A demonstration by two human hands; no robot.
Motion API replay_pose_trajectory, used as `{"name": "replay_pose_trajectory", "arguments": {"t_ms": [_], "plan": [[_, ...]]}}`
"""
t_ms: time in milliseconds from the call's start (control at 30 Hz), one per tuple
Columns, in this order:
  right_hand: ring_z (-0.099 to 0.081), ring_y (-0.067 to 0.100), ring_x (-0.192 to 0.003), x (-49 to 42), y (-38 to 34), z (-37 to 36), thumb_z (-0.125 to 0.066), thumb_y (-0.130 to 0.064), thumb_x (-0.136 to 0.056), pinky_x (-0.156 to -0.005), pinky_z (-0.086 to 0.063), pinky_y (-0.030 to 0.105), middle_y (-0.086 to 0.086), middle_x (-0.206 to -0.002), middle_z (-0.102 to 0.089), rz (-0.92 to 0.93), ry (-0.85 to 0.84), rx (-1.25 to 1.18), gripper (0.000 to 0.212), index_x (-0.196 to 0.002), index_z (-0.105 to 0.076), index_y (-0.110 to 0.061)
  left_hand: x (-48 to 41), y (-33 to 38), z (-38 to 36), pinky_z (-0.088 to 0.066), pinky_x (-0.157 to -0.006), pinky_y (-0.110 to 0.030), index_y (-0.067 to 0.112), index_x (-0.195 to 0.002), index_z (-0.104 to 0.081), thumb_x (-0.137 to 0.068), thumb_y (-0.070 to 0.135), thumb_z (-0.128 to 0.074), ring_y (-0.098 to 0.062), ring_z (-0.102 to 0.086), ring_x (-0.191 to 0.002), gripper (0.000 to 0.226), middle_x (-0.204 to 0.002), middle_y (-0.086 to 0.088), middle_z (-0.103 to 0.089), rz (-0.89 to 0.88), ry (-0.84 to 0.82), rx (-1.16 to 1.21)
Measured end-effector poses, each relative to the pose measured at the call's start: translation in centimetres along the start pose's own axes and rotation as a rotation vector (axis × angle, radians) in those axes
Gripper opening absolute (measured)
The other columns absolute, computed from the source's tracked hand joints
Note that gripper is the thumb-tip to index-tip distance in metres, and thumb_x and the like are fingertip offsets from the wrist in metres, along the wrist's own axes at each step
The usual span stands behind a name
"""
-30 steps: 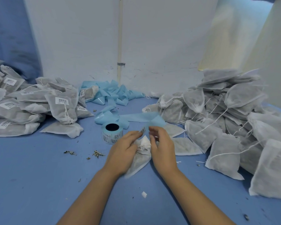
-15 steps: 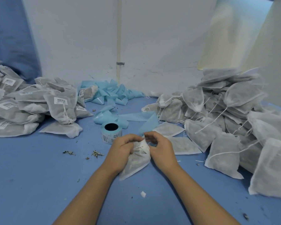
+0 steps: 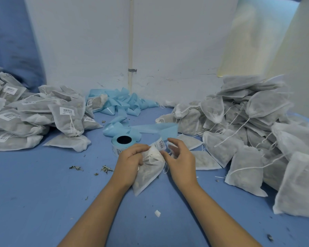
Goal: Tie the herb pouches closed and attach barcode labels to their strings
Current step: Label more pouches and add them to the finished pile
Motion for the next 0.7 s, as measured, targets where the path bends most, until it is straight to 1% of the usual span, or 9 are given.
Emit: {"name": "replay_pose_trajectory", "arguments": {"t_ms": [67,100,167,233,300,367,467,567,700], "plan": [[-0.058,0.004,-0.101,0.0,-0.4,-0.1,-0.071,-0.008,-0.084,-0.085,-0.042,0.007,-0.008,-0.106,-0.06,0.052,-0.007,0.035,0.031,-0.113,-0.062,-0.016,0.2,0.2,-0.3,-0.045,-0.072,-0.011,0.012,-0.085,-0.07,-0.071,-0.012,-0.043,-0.004,-0.06,-0.086,0.039,-0.094,0.004,-0.067,0.012,-0.028,0.021],[-0.058,0.006,-0.103,0.1,-0.4,-0.4,-0.066,-0.008,-0.088,-0.086,-0.042,0.008,-0.007,-0.107,-0.06,0.048,-0.046,0.028,0.029,-0.115,-0.062,-0.014,0.3,0.3,-0.5,-0.046,-0.073,-0.012,0.011,-0.086,-0.071,-0.07,-0.009,-0.044,-0.005,-0.061,-0.086,0.037,-0.093,0.004,-0.067,0.014,-0.044,0.022],[-0.059,0.006,-0.104,0.3,-0.1,-1.3,-0.058,-0.01,-0.094,-0.088,-0.044,0.01,-0.007,-0.108,-0.061,-0.005,-0.156,-0.042,0.028,-0.121,-0.058,-0.015,0.5,0.4,-1.0,-0.048,-0.075,-0.016,0.009,-0.087,-0.072,-0.07,-0.008,-0.043,-0.009,-0.061,-0.087,0.038,-0.093,0.001,-0.068,0.011,-0.076,0.008],[-0.062,0.006,-0.099,0.4,0.1,-1.7,-0.055,-0.009,-0.096,-0.085,-0.047,0.012,-0.008,-0.104,-0.064,-0.049,-0.207,-0.131,0.023,-0.118,-0.059,-0.015,0.7,0.6,-1.3,-0.049,-0.076,-0.018,0.009,-0.087,-0.072,-0.065,0.0,-0.043,-0.009,-0.062,-0.087,0.037,-0.092,-0.001,-0.07,0.009,-0.095,0.002],[-0.065,0.01,-0.094,0.2,0.4,-1.7,-0.057,-0.008,-0.094,-0.082,-0.051,0.019,-0.004,-0.101,-0.069,-0.099,-0.207,-0.223,0.017,-0.109,-0.063,-0.013,0.7,0.6,-1.3,-0.049,-0.074,-0.017,0.013,-0.084,-0.073,-0.057,0.008,-0.043,-0.006,-0.064,-0.083,0.041,-0.089,0.002,-0.071,0.02,-0.096,0.007],[-0.066,0.012,-0.091,0.0,0.8,-1.6,-0.06,-0.007,-0.091,-0.081,-0.052,0.023,0.0,-0.098,-0.071,-0.151,-0.191,-0.29,0.014,-0.102,-0.066,-0.013,0.7,0.5,-1.3,-0.049,-0.072,-0.016,0.016,-0.08,-0.073,-0.053,0.011,-0.043,-0.003,-0.064,-0.08,0.041,-0.085,0.006,-0.071,0.031,-0.098,0.006],[-0.067,0.012,-0.089,-0.3,1.3,-1.4,-0.063,-0.005,-0.089,-0.08,-0.052,0.021,0.001,-0.094,-0.073,-0.21,-0.165,-0.381,0.015,-0.093,-0.067,-0.018,0.7,0.4,-1.3,-0.048,-0.068,-0.012,0.021,-0.076,-0.073,-0.052,0.011,-0.043,-0.001,-0.063,-0.076,0.04,-0.08,0.01,-0.071,0.042,-0.092,0.024],[-0.068,0.014,-0.091,-0.4,1.7,-1.3,-0.063,-0.004,-0.089,-0.084,-0.053,0.024,0.003,-0.097,-0.074,-0.25,-0.154,-0.45,0.016,-0.092,-0.069,-0.018,0.6,0.5,-1.3,-0.047,-0.066,-0.011,0.02,-0.077,-0.073,-0.052,0.01,-0.042,0.0,-0.063,-0.075,0.041,-0.08,0.009,-0.07,0.033,-0.091,0.022],[-0.069,0.007,-0.085,0.0,1.0,-1.8,-0.064,-0.006,-0.089,-0.073,-0.051,0.018,-0.003,-0.092,-0.075,-0.197,-0.237,-0.418,0.016,-0.093,-0.073,-0.019,0.6,0.3,-1.2,-0.049,-0.074,-0.018,0.013,-0.083,-0.073,-0.051,0.011,-0.043,-0.009,-0.064,-0.083,0.044,-0.092,-0.002,-0.071,0.055,-0.096,0.012]]}}
Point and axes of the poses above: each hand's wrist, its own x-axis away from the middle knuckle, its own z-axis out of the back of the hand, y = z × x, the point moved 7 cm from there along -x, towards the middle knuckle
